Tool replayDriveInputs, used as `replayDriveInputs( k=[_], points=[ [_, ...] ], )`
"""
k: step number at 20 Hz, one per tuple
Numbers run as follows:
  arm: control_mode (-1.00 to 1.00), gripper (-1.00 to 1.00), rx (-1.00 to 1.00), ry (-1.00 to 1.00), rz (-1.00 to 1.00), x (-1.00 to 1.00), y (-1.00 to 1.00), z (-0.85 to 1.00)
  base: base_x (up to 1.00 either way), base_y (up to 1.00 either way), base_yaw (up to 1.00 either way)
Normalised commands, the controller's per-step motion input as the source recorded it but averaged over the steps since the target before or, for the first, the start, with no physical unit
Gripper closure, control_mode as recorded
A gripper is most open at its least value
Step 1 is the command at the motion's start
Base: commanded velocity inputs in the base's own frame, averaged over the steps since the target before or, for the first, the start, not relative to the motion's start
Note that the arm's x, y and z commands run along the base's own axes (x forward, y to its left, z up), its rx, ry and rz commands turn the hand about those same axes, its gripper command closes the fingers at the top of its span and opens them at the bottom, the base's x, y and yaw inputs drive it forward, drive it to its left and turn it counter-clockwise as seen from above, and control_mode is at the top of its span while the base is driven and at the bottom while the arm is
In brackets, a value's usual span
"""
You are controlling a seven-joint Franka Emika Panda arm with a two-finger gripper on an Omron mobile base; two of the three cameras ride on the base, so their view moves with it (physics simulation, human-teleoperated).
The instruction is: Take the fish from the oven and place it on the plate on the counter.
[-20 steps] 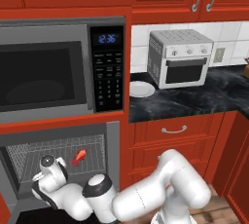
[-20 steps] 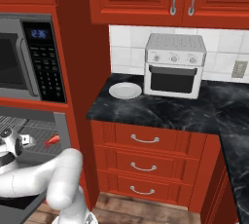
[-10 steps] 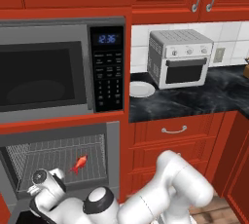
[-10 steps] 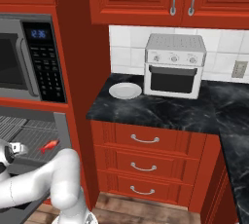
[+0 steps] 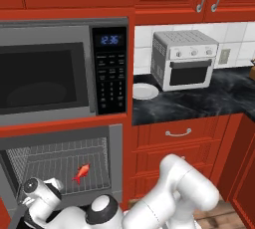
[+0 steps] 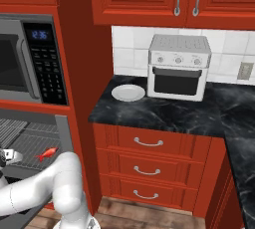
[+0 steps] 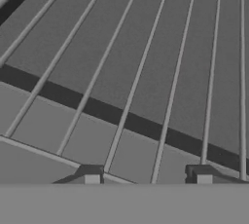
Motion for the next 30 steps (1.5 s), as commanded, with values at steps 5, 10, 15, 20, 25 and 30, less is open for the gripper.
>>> replayDriveInputs(
  k=[5,10,15,20,25,30],
  points=[
    [-1.00,-1.00,-0.11,0.00,-0.04,-0.93,0.00,-1.00,0.00,0.00,0.00],
    [-1.00,-1.00,-0.08,0.07,-0.01,-0.91,0.00,-1.00,0.00,0.00,0.00],
    [-1.00,-1.00,-0.05,0.13,0.00,-1.00,0.00,-1.00,0.00,0.00,0.00],
    [-1.00,-1.00,0.01,0.03,0.00,-0.61,-0.02,-0.25,0.00,0.00,0.00],
    [-1.00,-1.00,0.13,-0.12,-0.01,-0.10,-0.03,0.96,0.00,0.00,0.00],
    [-1.00,-1.00,0.19,-0.05,-0.08,0.02,-0.41,0.89,0.00,0.00,0.00]
  ],
)
